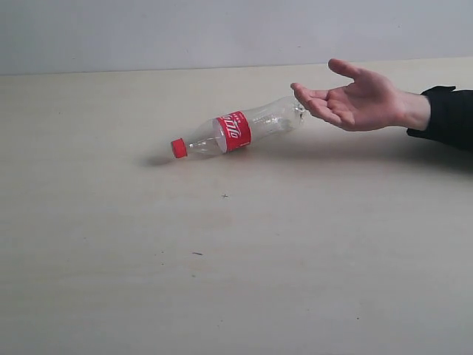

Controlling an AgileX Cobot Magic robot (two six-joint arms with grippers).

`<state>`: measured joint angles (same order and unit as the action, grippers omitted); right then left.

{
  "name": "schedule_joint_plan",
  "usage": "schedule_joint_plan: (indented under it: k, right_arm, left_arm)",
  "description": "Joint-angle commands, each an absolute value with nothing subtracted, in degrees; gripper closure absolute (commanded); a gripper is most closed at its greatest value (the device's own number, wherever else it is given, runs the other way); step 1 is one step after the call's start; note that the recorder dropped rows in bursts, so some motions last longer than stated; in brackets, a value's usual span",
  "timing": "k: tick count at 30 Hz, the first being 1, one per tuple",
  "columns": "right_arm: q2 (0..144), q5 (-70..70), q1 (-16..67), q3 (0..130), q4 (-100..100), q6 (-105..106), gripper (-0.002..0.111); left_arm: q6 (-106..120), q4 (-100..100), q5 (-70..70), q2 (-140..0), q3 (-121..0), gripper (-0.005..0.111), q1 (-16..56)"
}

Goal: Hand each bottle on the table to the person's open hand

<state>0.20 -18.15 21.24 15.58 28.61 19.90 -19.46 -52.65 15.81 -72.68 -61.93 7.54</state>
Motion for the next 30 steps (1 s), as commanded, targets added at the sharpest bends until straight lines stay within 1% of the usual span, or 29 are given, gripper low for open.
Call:
schedule_joint_plan:
  k: [1,3,6,9,10,13,14,16,21,23,26,30]
  right_arm:
    - [0.0,-17.42,21.39,15.29,28.32,20.19,0.108]
    - [0.0,-17.42,21.39,15.29,28.32,20.29,0.108]
    - [0.0,-17.42,21.39,15.29,28.32,20.29,0.108]
    - [0.0,-16.91,21.39,15.29,28.32,20.19,0.108]
    - [0.0,-16.59,21.39,15.29,28.32,20.19,0.108]
    - [0.0,-16.83,21.39,15.29,28.32,20.19,0.108]
    - [0.0,-16.83,21.39,15.29,28.32,20.19,0.108]
    - [0.0,-16.83,21.39,15.29,28.32,20.19,0.108]
    - [0.0,-16.83,21.39,15.29,28.32,20.19,0.108]
    - [0.0,-16.83,21.39,15.29,28.32,20.19,0.108]
    - [0.0,-16.83,21.39,15.29,28.32,20.19,0.108]
    - [0.0,-16.83,21.39,15.29,28.32,20.19,0.108]
  left_arm:
    - [-6.85,-57.9,39.03,-86.24,-72.67,0.107,10.03]
    - [2.7,-53.5,51.39,-92.94,-79.75,0.107,12.48]
    - [14.92,-38.39,60.62,-100.47,-89.9,0.107,15.57]
    - [27.91,-13.97,64.58,-105.62,-98.26,0.107,17.92]
    - [33.15,-8.87,65.47,-107.21,-100.64,0.107,18.85]
    - [36.1,-1.16,62.97,-110.84,-105.34,0.106,22.06]
    - [35.96,-0.9,61.8,-111.84,-106.45,0.104,23.33]
    - [36.54,-0.9,60.13,-113.51,-107.7,0.091,25.46]
    - [37.16,-1.04,52.69,-117.52,-108.32,0.035,29.61]
    - [36.85,-1.45,48.87,-119.01,-108.32,0.023,30.47]
    - [36.85,-1.69,46.36,-120.39,-108.32,0.019,30.96]
    - [35.4,-2.47,50.81,-121.82,-108.32,0.019,30.89]
